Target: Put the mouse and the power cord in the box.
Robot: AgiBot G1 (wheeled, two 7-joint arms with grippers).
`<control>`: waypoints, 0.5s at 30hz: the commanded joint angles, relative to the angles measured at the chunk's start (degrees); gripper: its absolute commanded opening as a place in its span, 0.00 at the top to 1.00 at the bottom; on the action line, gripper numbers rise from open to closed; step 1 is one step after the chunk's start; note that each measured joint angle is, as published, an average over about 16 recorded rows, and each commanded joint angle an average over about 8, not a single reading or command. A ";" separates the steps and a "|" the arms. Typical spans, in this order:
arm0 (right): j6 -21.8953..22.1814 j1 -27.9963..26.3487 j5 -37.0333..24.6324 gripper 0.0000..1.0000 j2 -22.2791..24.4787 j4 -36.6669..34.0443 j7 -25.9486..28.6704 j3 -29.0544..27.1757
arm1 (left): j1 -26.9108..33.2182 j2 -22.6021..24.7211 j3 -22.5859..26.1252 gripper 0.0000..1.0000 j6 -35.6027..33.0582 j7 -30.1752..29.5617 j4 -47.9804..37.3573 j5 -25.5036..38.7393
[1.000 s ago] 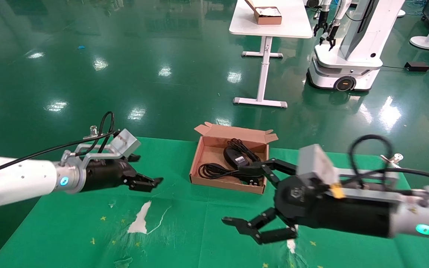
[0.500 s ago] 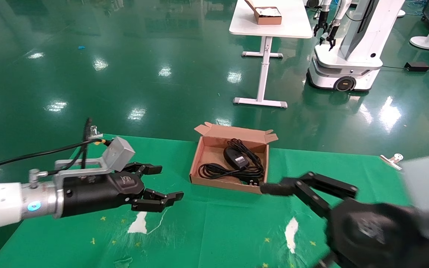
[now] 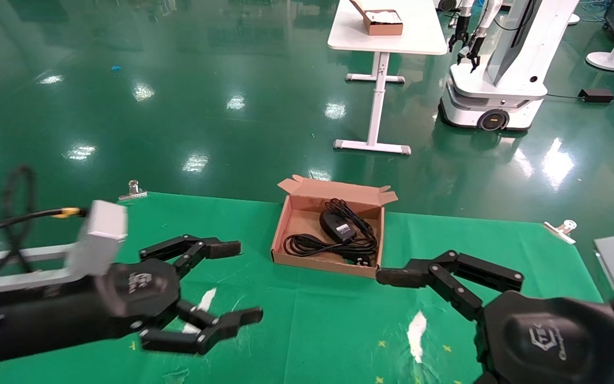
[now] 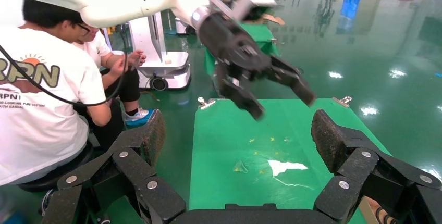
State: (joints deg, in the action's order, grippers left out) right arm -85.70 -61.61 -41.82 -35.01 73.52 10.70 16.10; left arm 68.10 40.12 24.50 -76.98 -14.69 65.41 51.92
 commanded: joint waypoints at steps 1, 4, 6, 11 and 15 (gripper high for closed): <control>0.00 0.00 0.01 0.00 0.00 0.00 0.00 0.01 | -1.41 -1.10 -1.83 0.00 -1.88 0.85 1.76 -2.17; 0.01 -0.01 0.01 0.00 0.01 0.00 -0.01 0.02 | -3.52 -2.75 -4.57 0.00 -4.70 2.12 4.40 -5.42; 0.01 -0.01 0.02 0.00 0.01 0.00 -0.02 0.03 | -4.75 -3.71 -6.16 0.00 -6.33 2.86 5.94 -7.31; -0.08 0.09 0.18 0.00 0.12 0.09 -0.01 -0.09 | -7.18 -5.60 -9.36 0.00 -9.60 4.19 9.00 -11.10; -0.10 0.13 0.24 0.00 0.15 0.12 -0.02 -0.13 | -7.82 -6.10 -10.20 0.00 -10.45 4.44 9.77 -12.14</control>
State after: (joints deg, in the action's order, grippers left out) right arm -85.78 -61.51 -41.64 -34.89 73.61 10.68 16.01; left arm 60.74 34.39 14.93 -86.79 -10.43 74.60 40.54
